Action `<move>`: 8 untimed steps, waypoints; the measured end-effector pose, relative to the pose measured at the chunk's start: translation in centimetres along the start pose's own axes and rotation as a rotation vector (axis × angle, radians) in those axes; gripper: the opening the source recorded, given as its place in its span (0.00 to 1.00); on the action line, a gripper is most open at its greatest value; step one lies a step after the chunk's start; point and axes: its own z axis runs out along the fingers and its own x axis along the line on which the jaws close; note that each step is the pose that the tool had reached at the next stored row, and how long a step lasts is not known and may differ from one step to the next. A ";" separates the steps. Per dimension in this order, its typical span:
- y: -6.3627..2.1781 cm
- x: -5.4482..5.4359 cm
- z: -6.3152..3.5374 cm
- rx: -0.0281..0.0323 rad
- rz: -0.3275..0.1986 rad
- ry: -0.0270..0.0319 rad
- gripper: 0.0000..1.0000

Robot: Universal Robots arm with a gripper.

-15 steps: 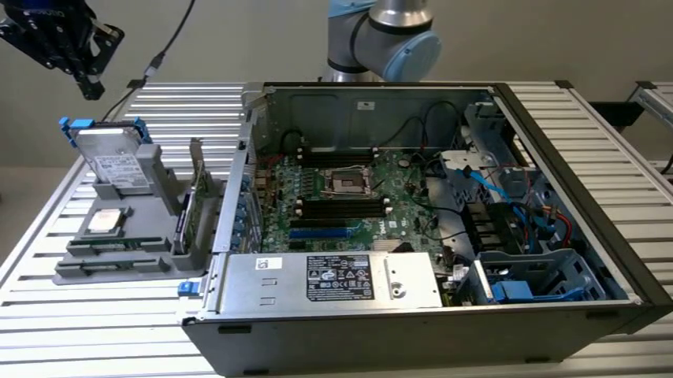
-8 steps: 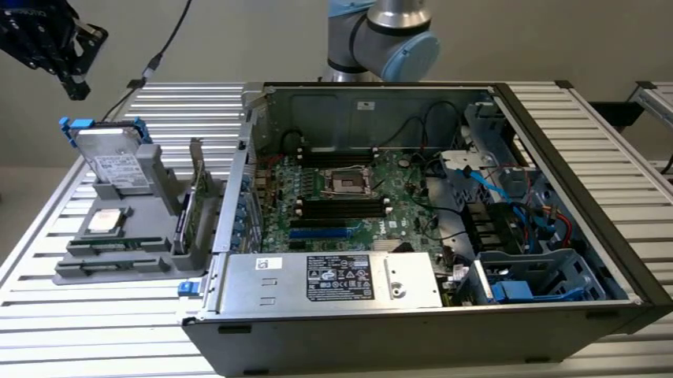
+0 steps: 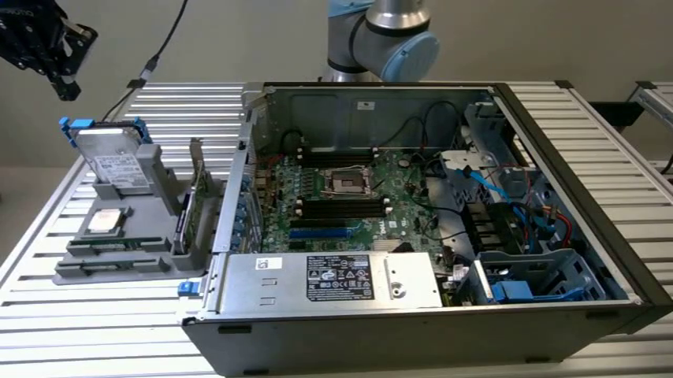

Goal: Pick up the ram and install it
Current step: 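Reach for the ram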

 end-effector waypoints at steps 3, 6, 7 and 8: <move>-0.47 0.3 -0.02 -0.0028 0.000 0.0000 0.10; -0.56 0.3 -0.03 -0.0037 0.000 0.0000 0.10; -0.56 0.3 -0.03 -0.0037 0.000 0.0000 0.10; -0.56 0.3 -0.03 -0.0037 0.000 0.0001 0.10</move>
